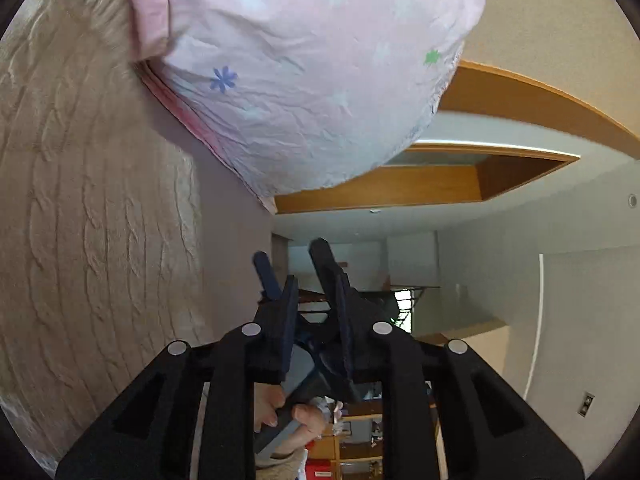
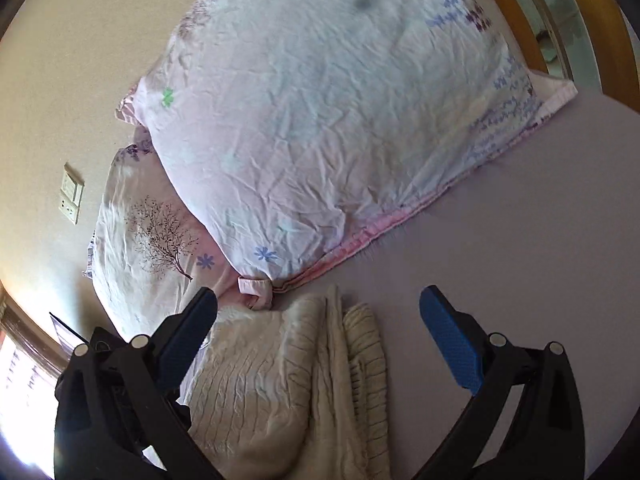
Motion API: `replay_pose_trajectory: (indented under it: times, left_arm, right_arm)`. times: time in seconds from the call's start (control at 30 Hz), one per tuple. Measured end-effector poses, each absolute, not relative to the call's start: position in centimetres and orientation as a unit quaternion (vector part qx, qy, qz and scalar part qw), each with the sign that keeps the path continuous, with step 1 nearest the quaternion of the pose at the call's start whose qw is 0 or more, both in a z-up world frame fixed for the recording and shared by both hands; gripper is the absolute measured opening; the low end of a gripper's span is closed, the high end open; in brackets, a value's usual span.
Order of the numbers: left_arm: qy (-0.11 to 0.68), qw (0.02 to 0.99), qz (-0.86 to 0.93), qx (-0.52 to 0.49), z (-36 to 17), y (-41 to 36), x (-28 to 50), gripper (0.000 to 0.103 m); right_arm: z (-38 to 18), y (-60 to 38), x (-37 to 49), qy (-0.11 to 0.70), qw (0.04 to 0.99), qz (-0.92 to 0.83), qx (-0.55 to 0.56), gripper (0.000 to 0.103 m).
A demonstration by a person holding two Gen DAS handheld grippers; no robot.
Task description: Fold small clothes
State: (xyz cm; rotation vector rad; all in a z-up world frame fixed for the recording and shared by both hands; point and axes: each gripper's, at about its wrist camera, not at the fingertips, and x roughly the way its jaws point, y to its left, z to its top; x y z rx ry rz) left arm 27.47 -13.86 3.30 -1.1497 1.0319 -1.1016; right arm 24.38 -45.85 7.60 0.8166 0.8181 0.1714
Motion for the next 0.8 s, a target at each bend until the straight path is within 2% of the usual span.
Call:
replay_pose_trajectory:
  times: [0.07,0.1,0.13,0.27,0.4,0.53,0.6,0.63,0.67,0.73,0.8]
  left_arm:
    - [0.406,0.629,-0.480,-0.457,5.3,-11.8,26.5,0.042]
    - [0.392,0.661,-0.460,-0.444,6.1,-10.0,26.1,0.070]
    - [0.381,0.704,-0.422,-0.424,6.7,-7.8,25.6,0.081]
    - [0.394,0.812,-0.288,-0.319,6.8,-2.8,25.3,0.081]
    - [0.457,0.794,-0.264,-0.302,3.2,-2.9,26.3,0.082]
    - [0.474,0.789,-0.270,-0.282,0.6,-4.7,26.5,0.083]
    - [0.458,0.805,-0.263,-0.269,0.5,-5.6,26.1,0.083]
    - [0.457,0.808,-0.261,-0.266,0.5,-5.8,26.0,0.078]
    - [0.455,0.809,-0.262,-0.264,0.6,-5.9,25.5,0.073]
    - [0.448,0.810,-0.274,-0.259,1.3,-5.6,25.0,0.053]
    - [0.440,0.809,-0.296,-0.253,2.6,-4.1,24.4,0.047]
  right_arm:
    - [6.9,-46.2,24.6,0.409,0.816,0.095,0.397,0.101]
    - [6.5,-46.0,24.9,0.428,0.806,0.103,0.396,0.101]
    - [6.0,-45.7,25.0,0.447,0.796,0.110,0.394,0.101]
    - [3.4,-43.1,26.0,0.521,0.746,0.143,0.389,0.101]
    - [2.6,-41.1,26.0,0.543,0.738,0.161,0.366,0.101]
    - [3.0,-40.0,25.6,0.541,0.753,0.165,0.337,0.099]
    - [3.3,-39.0,25.4,0.543,0.765,0.158,0.308,0.080]
    - [3.3,-38.6,25.4,0.545,0.765,0.159,0.305,0.053]
    - [3.1,-38.3,25.2,0.545,0.758,0.166,0.317,0.044]
    - [3.5,-37.5,24.8,0.538,0.760,0.173,0.322,0.040]
    - [4.4,-36.3,24.2,0.523,0.757,0.202,0.335,0.039]
